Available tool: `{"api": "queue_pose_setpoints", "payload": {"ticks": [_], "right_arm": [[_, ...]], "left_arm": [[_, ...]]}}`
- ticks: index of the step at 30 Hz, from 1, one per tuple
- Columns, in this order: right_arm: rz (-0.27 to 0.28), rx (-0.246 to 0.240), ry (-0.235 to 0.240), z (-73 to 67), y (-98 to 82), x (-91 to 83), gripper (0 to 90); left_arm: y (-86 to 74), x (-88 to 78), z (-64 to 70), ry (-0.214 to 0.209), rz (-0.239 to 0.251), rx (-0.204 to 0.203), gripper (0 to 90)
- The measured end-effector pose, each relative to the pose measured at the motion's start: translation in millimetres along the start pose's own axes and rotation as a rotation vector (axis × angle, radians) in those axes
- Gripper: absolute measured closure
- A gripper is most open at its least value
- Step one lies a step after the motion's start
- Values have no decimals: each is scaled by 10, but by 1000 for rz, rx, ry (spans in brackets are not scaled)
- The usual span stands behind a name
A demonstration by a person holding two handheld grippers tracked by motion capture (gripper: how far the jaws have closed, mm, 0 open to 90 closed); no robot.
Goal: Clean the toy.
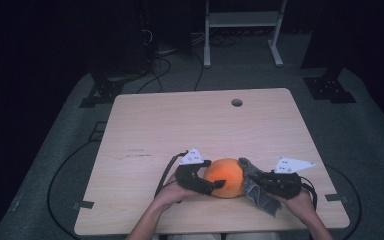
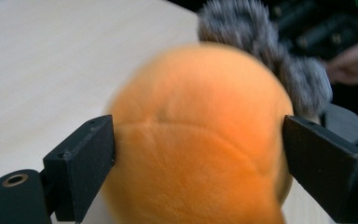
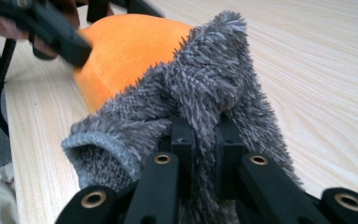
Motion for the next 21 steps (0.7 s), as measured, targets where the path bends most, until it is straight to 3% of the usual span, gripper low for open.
{"api": "queue_pose_setpoints", "payload": {"ticks": [3,4,5,6,7,8,9,10,11,12,14,16,17,19,21], "right_arm": [[-9,-2,-4,3,-6,1,809],[-6,13,1,11,-2,-26,810],[2,19,1,12,7,-47,810],[13,16,-6,3,25,-71,810],[26,9,-18,-14,51,-98,811],[26,9,-18,-14,51,-98,811],[87,11,0,-65,136,-132,810],[95,1,2,-97,179,-118,810],[95,1,2,-97,179,-118,810],[61,-34,-23,-134,201,-28,810],[57,-17,-8,-98,161,15,810],[33,-17,-33,-68,133,23,810],[-8,12,-69,13,40,47,810],[-38,32,-83,51,-26,45,810],[-20,26,-83,14,2,-4,810]], "left_arm": [[1,-3,31,17,2,14,321],[13,-18,55,35,7,44,378],[44,-58,100,67,49,99,404],[61,-80,112,91,69,127,413],[61,-80,112,91,69,127,413],[76,-94,117,112,79,152,413],[81,-90,122,121,78,170,404],[57,-43,113,149,41,193,393],[57,-43,113,149,41,193,380],[-2,-27,57,137,30,168,362],[-41,-47,12,123,34,153,344],[-48,-56,-3,123,32,149,329],[-56,-50,0,111,32,142,320],[-60,-45,11,113,29,147,305],[-68,-50,12,113,30,150,303]]}}
Point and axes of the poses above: each handheld gripper's, and its own axes: x roughly forward along the jaws, y roughly out of its top, z roughly to its right, the point moved 3 cm from there along x, roughly forward along the jaws, and after that the axes turned 12 degrees about -z, right-handed, at the moved point
